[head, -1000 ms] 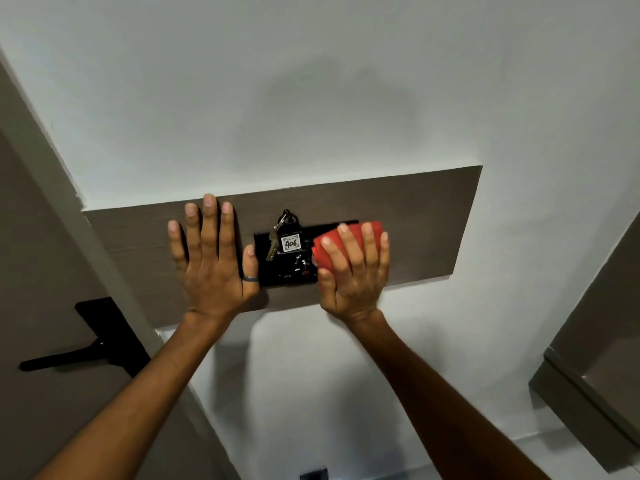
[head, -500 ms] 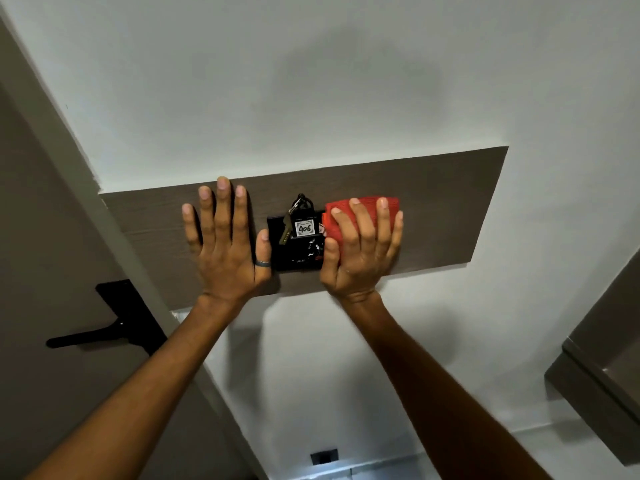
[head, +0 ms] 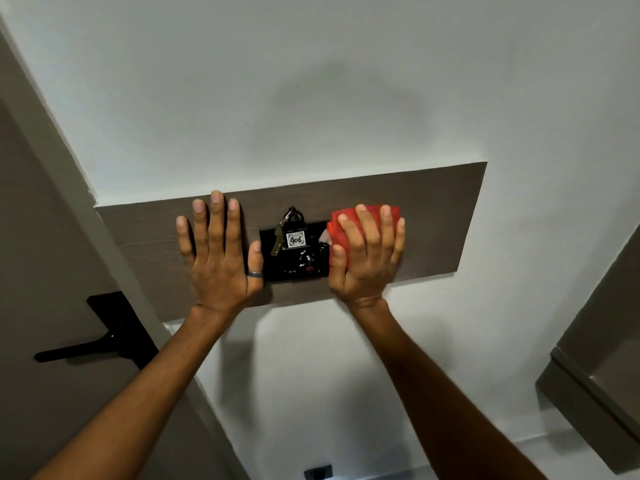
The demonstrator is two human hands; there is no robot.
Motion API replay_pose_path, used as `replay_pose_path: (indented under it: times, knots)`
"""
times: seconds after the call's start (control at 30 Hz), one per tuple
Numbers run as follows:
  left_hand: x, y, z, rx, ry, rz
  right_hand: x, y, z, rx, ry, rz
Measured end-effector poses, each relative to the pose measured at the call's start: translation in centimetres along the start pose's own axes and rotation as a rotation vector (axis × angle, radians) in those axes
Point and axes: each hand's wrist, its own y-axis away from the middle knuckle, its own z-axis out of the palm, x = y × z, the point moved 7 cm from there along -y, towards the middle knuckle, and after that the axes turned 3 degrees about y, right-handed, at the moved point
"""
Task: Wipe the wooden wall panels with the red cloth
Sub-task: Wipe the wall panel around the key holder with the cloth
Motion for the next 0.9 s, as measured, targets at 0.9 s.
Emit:
replay_pose_path:
  times: [0.9]
  knots:
    - [0.0, 0.1, 0.3, 0.005, -0.04, 0.007, -1.7, 0.5, 0.2, -0.001, -0.045, -0.126]
